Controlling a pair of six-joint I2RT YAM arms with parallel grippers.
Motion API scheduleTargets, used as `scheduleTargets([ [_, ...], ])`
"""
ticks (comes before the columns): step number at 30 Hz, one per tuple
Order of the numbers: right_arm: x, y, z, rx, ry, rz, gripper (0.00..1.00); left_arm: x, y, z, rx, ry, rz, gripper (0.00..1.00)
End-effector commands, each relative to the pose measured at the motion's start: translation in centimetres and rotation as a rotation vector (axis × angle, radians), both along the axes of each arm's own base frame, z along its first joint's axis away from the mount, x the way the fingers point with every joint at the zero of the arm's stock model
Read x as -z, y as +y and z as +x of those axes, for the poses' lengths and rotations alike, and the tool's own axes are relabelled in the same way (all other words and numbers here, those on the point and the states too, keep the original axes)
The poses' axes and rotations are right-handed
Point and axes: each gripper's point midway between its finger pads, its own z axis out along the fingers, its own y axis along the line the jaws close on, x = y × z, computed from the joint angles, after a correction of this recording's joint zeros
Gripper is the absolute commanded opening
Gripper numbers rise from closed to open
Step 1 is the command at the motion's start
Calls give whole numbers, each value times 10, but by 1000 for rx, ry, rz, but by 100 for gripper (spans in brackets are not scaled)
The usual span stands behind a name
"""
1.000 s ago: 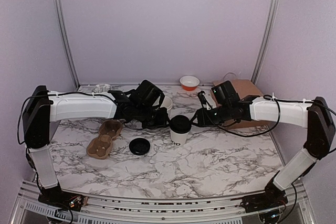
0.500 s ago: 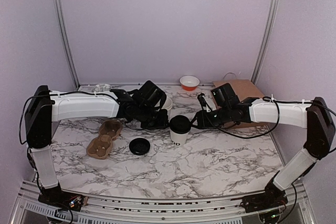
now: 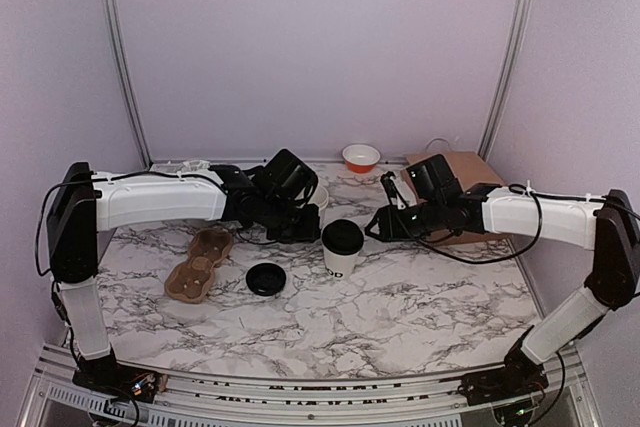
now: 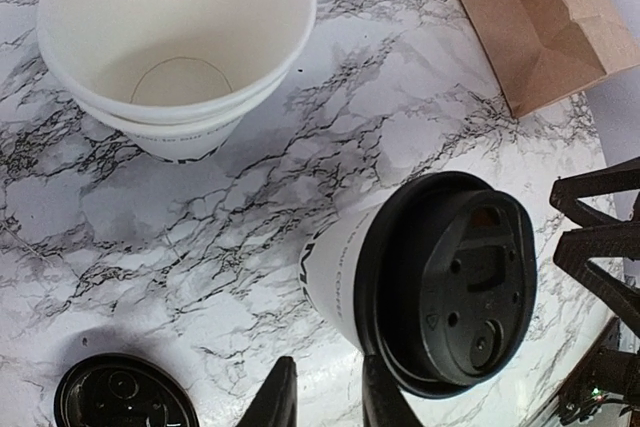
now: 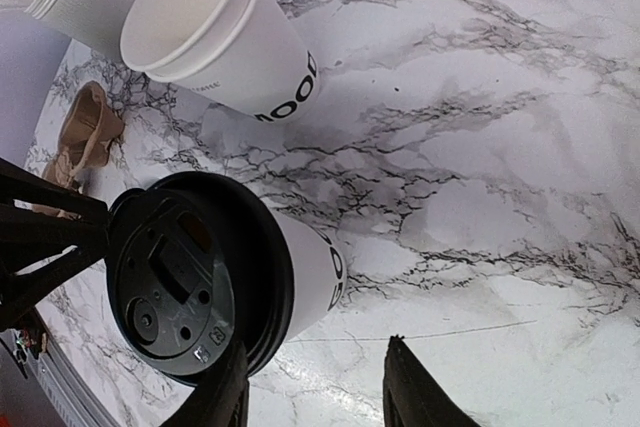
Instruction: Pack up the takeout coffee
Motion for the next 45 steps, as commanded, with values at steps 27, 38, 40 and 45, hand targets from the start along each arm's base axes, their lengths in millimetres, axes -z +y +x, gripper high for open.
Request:
scheduleTargets([
  [27,-15,25,10,-33,-63,-45,46,5,-13,6,27,-1,27,24],
  [38,-1,25,5,-45,-41,-74,46,24,-6,-3,34,19,89,24],
  [40,3,23,3,-44,-34,-79,46,28,-5,-5,37,27,99,24],
  [45,7,19,0,-38,-27,-87,46,42,2,-11,33,43,136,23],
])
